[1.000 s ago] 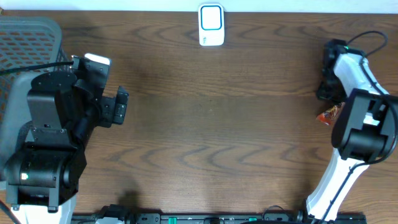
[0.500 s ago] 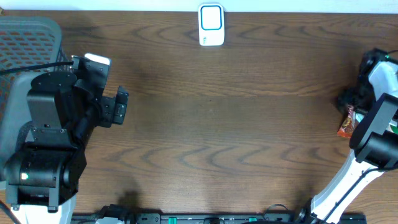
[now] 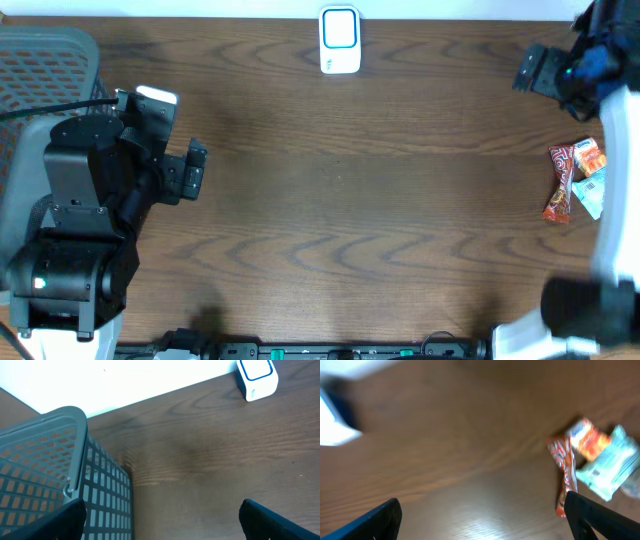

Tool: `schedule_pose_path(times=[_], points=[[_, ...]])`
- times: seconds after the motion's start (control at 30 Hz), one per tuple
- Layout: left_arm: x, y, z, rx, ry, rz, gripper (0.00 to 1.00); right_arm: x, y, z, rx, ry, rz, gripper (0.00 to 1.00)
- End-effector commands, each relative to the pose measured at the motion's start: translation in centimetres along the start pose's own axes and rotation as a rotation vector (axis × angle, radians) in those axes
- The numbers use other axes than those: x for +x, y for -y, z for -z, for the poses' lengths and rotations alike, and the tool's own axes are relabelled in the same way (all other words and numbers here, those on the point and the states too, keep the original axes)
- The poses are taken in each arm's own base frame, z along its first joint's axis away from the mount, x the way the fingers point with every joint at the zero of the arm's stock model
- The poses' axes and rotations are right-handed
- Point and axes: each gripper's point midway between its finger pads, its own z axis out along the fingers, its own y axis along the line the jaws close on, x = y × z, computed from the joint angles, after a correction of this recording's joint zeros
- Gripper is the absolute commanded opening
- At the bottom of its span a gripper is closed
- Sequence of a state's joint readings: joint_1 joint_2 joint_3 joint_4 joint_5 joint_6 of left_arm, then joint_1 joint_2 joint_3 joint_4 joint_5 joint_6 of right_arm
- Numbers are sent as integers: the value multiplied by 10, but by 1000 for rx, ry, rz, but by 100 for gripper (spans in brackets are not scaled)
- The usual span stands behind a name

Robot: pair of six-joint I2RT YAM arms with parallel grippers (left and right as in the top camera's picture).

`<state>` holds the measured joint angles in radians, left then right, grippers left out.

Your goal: Scan the item barcode

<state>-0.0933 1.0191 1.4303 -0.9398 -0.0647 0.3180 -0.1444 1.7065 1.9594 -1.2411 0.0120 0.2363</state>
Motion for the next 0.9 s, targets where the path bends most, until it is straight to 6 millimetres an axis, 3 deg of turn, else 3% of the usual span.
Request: schedule_pose_path(times=[0.0, 0.17, 0.33, 0.6, 0.7, 0.87], points=[[1, 0, 0, 2, -4, 4, 98, -5, -12, 69, -61, 149, 23, 99], [2, 0, 0, 2, -4, 4, 98, 2, -13, 141, -110, 308, 31, 99], [1, 0, 0, 2, -4, 4, 98, 13, -8, 194, -141, 430, 29, 99], [2, 0, 0, 2, -4, 4, 98, 33, 0, 247, -168, 556, 25, 99], [1, 0, 0, 2, -4, 4, 98, 41, 12, 270, -136, 625, 8, 99], [1, 0, 0, 2, -4, 4, 98, 69, 26, 308, -138, 747, -8, 99]])
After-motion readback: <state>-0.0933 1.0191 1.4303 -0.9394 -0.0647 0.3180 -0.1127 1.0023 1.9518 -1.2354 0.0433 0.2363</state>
